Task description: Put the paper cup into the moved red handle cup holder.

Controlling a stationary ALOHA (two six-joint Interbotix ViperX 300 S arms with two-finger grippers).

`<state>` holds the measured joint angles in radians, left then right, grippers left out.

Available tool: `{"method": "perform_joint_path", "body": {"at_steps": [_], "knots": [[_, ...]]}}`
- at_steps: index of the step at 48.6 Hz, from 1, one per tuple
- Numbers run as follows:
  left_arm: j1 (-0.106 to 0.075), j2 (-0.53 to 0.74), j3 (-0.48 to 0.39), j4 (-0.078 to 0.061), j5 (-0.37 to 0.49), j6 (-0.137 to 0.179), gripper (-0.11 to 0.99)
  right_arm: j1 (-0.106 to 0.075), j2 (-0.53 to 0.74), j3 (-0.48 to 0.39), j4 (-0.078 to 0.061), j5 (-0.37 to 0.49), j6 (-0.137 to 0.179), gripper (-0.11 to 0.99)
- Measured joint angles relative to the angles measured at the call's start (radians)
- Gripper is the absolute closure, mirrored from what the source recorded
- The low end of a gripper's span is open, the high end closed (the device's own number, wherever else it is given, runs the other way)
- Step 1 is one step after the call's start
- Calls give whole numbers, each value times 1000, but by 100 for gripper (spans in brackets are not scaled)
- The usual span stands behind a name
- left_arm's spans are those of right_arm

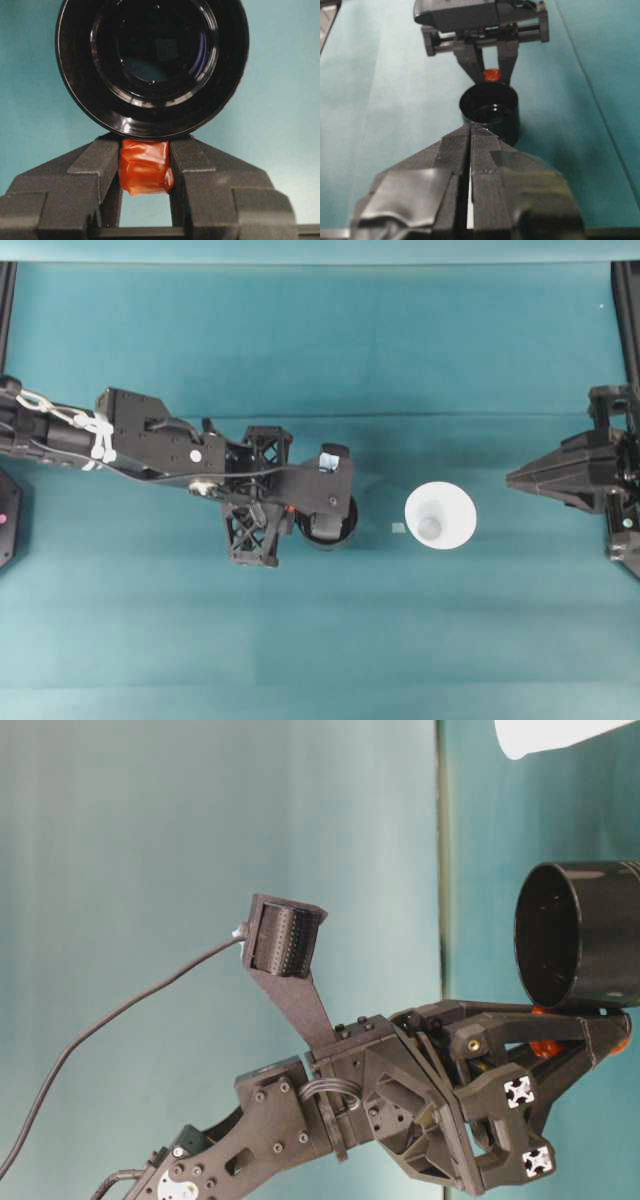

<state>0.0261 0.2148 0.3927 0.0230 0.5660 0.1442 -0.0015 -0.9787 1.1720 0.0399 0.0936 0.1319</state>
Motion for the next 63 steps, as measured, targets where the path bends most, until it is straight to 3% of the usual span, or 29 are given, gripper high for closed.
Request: {"method": "perform_joint_path", "body": {"at_steps": [13,21,26,40,53,63], "knots": [[2,0,-11,0,5,-2,58,0,0,0,2,2,0,98],[8,0,-15,0,-5,-3,8,0,0,0,2,2,-2,98],[9,2,-15,0,-8,-5,-10,0,0,0,0,0,0,98],[8,-23,-15,0,-2,-5,-8,0,0,0,2,2,0,98],[8,-212,8,0,49,0,-8,-5,0,0,0,8,0,98],[8,-359,78,0,94,2,-8,-12,0,0,2,11,0,98]]}}
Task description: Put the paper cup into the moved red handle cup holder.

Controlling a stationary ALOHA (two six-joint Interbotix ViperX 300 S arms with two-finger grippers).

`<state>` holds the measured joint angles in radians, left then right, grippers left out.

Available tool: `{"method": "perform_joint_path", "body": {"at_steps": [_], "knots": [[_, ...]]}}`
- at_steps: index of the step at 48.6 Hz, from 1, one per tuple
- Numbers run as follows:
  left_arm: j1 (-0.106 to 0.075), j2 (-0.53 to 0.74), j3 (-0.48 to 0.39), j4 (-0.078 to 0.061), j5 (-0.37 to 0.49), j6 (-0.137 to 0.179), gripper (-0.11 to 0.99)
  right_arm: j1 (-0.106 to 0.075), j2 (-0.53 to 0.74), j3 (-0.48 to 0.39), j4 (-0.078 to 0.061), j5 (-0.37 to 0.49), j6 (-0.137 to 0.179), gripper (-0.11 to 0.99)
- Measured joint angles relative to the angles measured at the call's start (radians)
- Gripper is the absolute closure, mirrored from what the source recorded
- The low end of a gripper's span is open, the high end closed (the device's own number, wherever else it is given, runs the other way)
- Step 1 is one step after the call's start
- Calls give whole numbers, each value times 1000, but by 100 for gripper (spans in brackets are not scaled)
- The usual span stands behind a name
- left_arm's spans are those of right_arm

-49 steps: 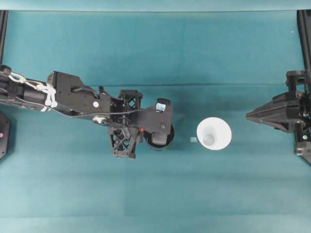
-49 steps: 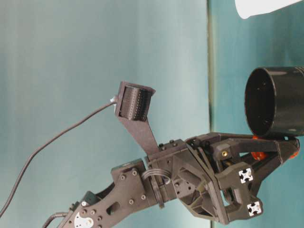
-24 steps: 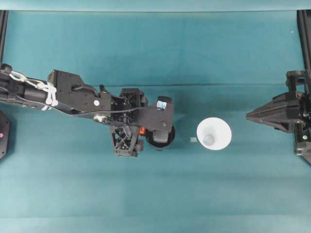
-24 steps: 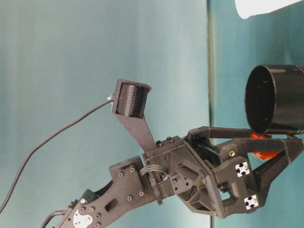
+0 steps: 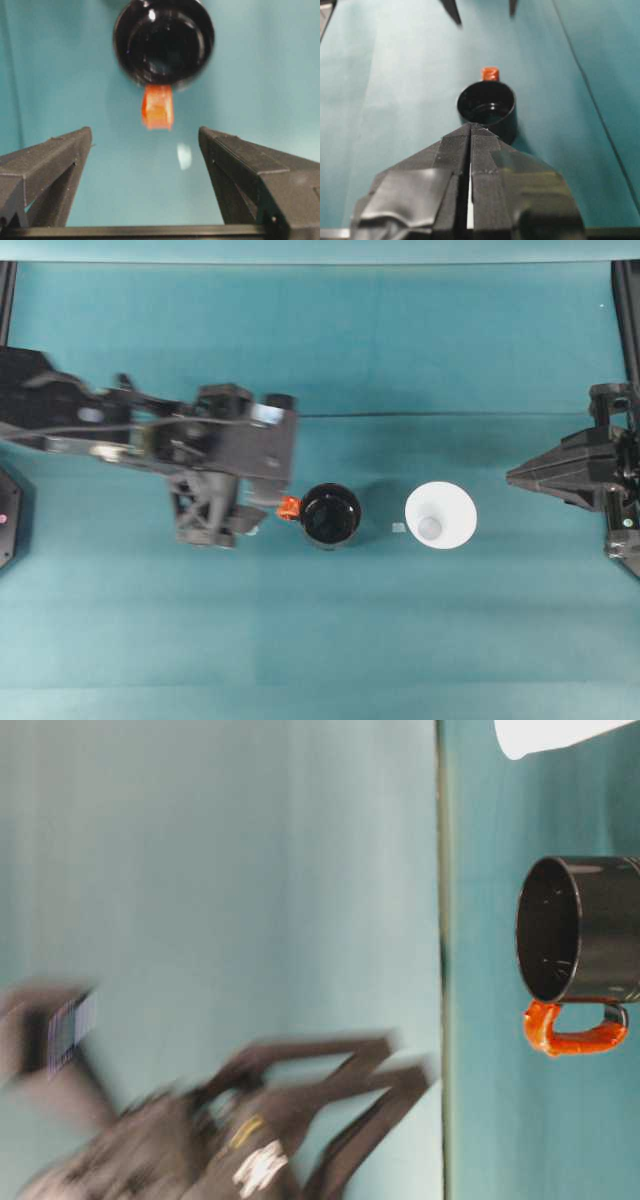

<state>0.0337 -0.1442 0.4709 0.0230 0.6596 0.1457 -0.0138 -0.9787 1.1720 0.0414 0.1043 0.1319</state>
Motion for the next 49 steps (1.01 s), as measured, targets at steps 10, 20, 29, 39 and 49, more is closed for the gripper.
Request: {"method": "perform_joint_path", "body": {"at_steps": [10,20,29,39,49], "knots": [[0,-104,86,0,3,-9,-8,-6,2,0,5,40,25,98],[2,-160,127,0,3,-17,-8,-49,3,-11,6,126,127,93],[0,-183,143,0,3,-34,-8,-114,5,-43,6,249,212,68],[2,-198,158,0,3,-38,-8,-114,43,-87,9,353,253,9],[2,-212,170,0,3,-41,-8,-112,167,-138,9,387,268,-3]]}}
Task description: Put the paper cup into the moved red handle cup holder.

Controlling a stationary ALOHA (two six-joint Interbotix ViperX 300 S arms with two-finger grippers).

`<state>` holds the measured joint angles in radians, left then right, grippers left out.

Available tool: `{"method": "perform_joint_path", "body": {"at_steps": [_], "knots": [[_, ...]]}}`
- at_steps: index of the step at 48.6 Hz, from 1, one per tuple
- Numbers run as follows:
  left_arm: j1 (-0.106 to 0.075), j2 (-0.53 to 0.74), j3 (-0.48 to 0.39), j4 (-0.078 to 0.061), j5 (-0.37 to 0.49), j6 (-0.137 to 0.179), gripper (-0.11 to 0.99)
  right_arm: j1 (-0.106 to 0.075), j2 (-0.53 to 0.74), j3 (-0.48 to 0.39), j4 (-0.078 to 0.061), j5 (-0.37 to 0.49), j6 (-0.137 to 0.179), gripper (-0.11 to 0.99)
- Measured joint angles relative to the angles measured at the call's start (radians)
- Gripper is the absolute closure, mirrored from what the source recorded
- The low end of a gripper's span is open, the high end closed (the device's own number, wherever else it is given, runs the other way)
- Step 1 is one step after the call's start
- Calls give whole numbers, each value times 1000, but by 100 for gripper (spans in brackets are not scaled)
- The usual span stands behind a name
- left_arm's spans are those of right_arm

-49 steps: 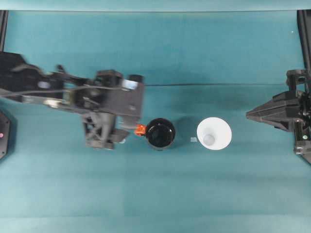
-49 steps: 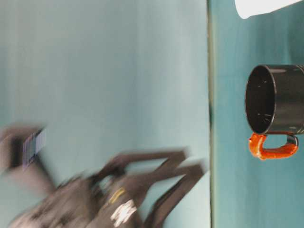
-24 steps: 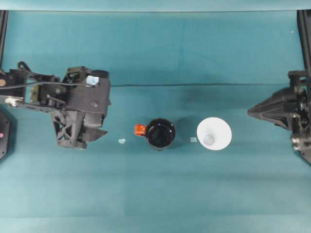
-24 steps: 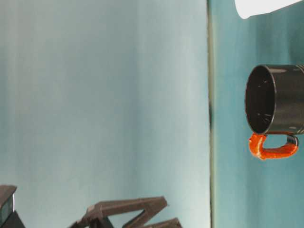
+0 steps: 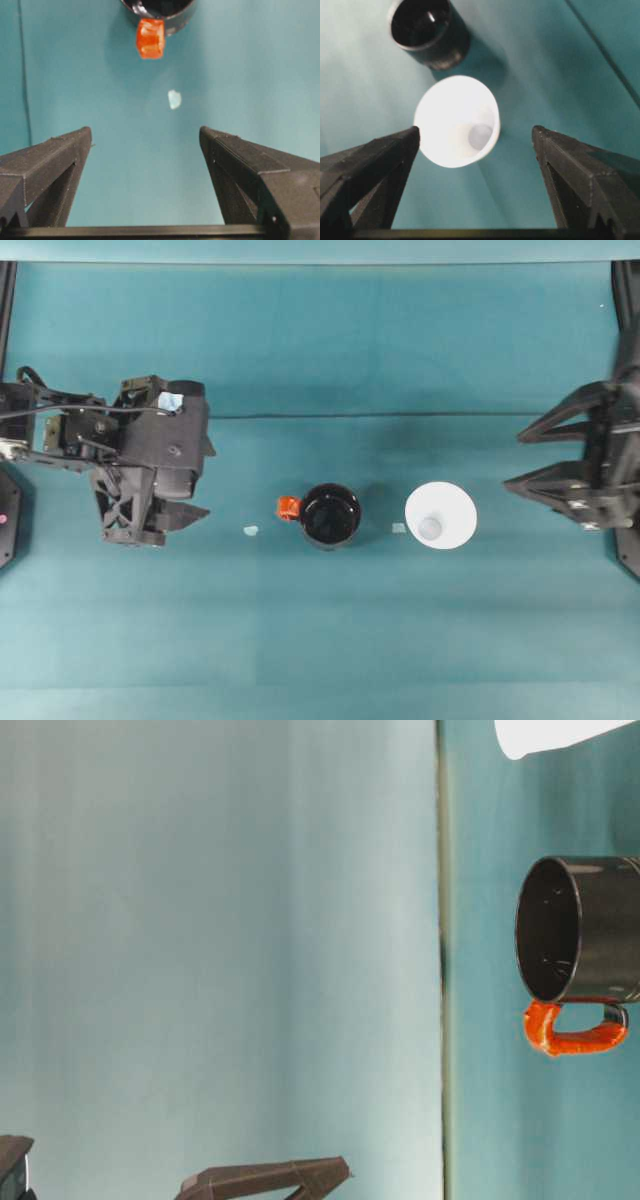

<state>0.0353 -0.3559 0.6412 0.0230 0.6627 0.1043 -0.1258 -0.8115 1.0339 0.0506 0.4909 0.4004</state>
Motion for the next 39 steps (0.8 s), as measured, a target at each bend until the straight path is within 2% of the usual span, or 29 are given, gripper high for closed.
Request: {"method": "perform_joint_path", "body": {"at_steps": [20,21,22,31,39], "knots": [[8,-3,8,0,0,0,-7,5,413,-141,0,17,3,-3],[8,-3,9,0,0,0,-7,3,430,-146,-3,17,2,-3],[8,-3,9,0,0,0,-7,5,446,-152,0,17,3,-3],[9,-3,18,0,0,-2,-7,5,572,-163,0,20,3,-3],[9,-3,23,0,0,-25,-7,3,640,-169,0,18,3,-2]]}}
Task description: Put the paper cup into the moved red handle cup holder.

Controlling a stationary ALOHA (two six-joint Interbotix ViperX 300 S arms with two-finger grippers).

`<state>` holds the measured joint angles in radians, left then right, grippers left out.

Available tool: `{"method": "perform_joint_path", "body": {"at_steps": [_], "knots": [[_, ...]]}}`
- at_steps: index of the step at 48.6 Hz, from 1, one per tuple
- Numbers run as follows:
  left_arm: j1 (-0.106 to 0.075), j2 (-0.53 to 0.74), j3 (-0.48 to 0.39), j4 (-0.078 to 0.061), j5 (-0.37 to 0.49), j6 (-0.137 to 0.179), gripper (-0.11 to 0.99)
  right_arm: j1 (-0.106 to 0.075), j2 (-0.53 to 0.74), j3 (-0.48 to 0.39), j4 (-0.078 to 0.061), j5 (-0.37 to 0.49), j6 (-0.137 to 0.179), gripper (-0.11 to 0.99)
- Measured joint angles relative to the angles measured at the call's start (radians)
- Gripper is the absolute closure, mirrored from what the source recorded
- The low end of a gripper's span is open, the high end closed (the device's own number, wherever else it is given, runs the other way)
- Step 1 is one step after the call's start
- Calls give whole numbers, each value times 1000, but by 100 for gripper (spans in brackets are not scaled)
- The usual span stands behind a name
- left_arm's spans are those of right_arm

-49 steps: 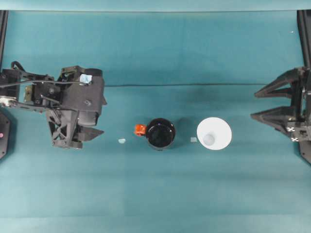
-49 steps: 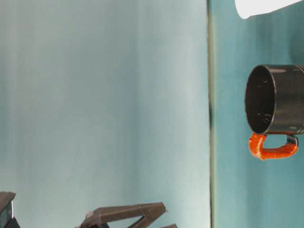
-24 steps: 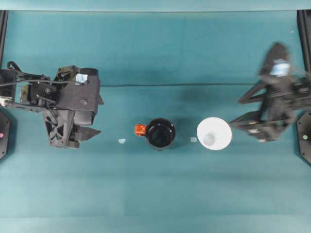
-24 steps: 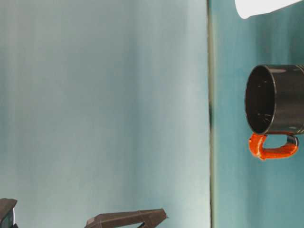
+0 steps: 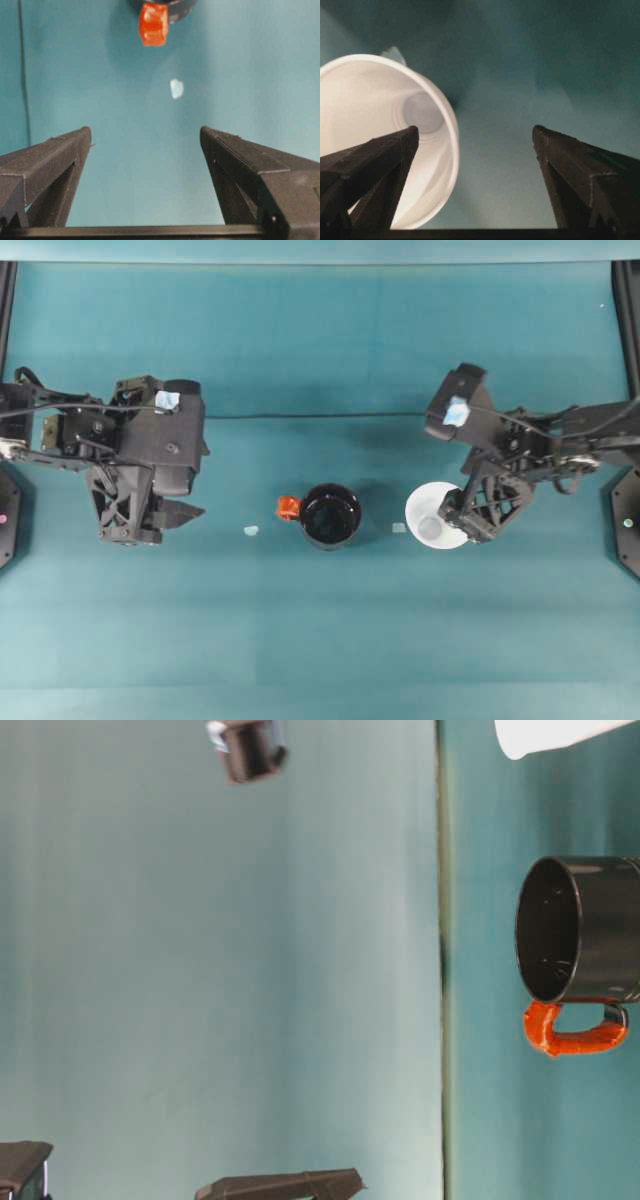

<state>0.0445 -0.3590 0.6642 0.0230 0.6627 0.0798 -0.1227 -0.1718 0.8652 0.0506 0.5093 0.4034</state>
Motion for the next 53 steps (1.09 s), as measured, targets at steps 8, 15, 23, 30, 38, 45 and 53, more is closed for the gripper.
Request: {"method": "perform_joint_path", "body": {"at_steps": [8,15,23,30,38,45,53], "knots": [[0,0,6,0,0,-9,-7,0,11,-11,0,-2,0,0],[0,0,8,0,-2,-11,-7,-6,14,-14,-3,2,0,18],[0,0,8,0,-2,-11,-7,-6,18,-18,5,26,0,64],[0,0,8,0,-3,-11,-7,-3,21,-25,28,37,0,90],[0,0,8,0,-2,-9,-7,2,29,-41,46,38,0,98],[0,0,8,0,-2,-9,-7,2,34,-48,51,40,0,99],[2,0,8,0,-3,-11,-7,3,32,-52,58,58,0,99]]}}
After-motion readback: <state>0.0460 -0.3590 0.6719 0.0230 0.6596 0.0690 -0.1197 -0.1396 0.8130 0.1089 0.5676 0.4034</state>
